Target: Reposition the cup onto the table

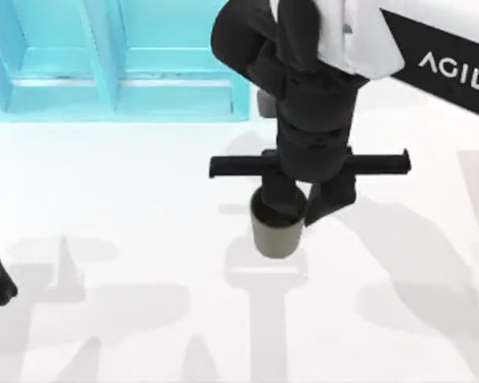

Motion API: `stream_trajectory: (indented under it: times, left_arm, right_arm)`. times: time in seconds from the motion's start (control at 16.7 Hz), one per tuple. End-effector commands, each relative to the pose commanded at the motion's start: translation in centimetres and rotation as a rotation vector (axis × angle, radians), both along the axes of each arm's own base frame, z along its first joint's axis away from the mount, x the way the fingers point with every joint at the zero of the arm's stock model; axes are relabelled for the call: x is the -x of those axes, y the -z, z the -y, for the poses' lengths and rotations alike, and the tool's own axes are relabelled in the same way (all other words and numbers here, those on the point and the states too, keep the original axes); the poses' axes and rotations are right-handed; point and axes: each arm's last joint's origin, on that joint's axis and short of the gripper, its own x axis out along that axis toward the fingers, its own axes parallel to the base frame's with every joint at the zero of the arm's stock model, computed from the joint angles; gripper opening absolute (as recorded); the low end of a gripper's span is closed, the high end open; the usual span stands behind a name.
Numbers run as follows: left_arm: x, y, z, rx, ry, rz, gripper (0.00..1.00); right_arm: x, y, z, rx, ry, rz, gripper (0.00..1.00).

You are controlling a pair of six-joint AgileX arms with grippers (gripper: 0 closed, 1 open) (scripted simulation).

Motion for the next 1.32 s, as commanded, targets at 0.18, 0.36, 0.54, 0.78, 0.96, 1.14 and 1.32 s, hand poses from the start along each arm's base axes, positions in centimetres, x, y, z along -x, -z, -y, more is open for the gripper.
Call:
stream_trajectory:
  times: [0.18, 0.36, 0.54, 0.78, 0.96, 1.14, 1.32]
  left_arm:
    - [0.0, 0.0, 0.0, 0.000, 0.000, 0.000, 1.00]
    - [0.0, 0.0, 0.0, 0.000, 0.000, 0.000, 1.00]
    - [0.0, 0.0, 0.0, 0.000, 0.000, 0.000, 1.00]
    - [0.0, 0.0, 0.0, 0.000, 0.000, 0.000, 1.00]
    - [0.0, 0.0, 0.0, 0.000, 0.000, 0.000, 1.00]
    - [0.0, 0.0, 0.0, 0.000, 0.000, 0.000, 1.00]
    - [0.0, 0.0, 0.0, 0.000, 0.000, 0.000, 1.00]
  right_arm:
    - [3.1, 0.4, -5.3, -0.015, -0.001, 0.017, 0.00]
    - [4.2, 0.5, -6.9, -0.025, -0.001, 0.025, 0.00]
    - [4.2, 0.5, -6.9, -0.025, -0.001, 0.025, 0.00]
    - [4.2, 1.7, -7.1, -0.023, -0.005, 0.024, 0.00]
    - [4.1, 4.6, -7.6, -0.030, -0.005, 0.028, 0.00]
    - [4.2, 6.9, -7.8, -0.025, -0.001, 0.025, 0.00]
    - [4.2, 7.0, -7.8, -0.025, -0.001, 0.025, 0.00]
